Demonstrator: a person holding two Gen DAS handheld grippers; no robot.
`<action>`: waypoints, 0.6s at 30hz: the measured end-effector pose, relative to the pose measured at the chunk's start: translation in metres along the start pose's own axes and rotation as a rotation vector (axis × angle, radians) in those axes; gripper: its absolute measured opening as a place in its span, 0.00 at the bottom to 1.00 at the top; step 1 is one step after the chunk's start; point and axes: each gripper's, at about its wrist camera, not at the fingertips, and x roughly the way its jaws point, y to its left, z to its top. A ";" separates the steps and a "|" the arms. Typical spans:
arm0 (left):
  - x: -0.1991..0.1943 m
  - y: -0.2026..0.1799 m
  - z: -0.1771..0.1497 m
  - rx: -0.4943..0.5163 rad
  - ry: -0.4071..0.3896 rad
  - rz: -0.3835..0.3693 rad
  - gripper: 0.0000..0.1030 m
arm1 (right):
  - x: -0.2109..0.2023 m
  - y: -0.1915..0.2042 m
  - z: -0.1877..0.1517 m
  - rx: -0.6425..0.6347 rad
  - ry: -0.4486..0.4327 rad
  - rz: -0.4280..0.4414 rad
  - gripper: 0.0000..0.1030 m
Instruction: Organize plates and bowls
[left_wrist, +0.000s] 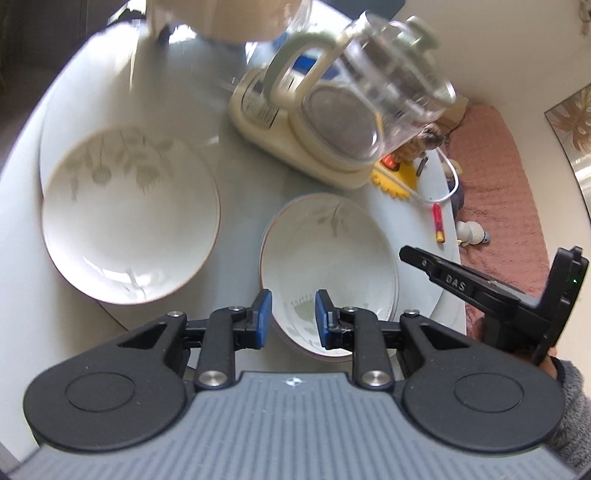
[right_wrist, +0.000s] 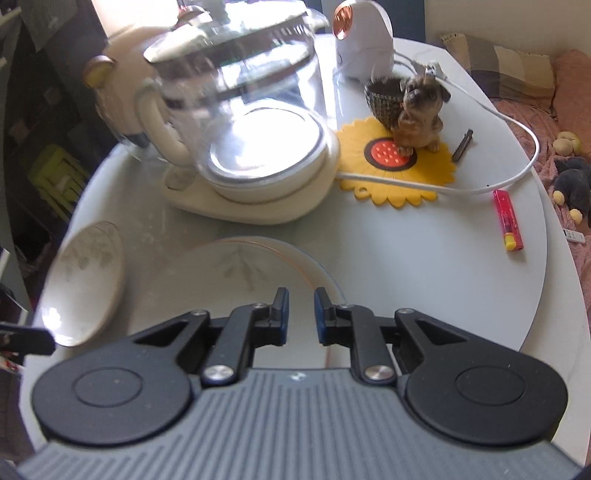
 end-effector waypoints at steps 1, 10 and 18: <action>-0.006 -0.003 0.001 0.009 -0.010 -0.001 0.27 | -0.008 0.002 0.001 0.013 -0.008 0.013 0.17; -0.079 -0.024 -0.003 0.068 -0.134 0.074 0.27 | -0.077 0.029 0.008 0.045 -0.074 0.091 0.17; -0.124 -0.040 -0.026 0.140 -0.219 0.092 0.27 | -0.136 0.054 0.000 0.057 -0.136 0.123 0.17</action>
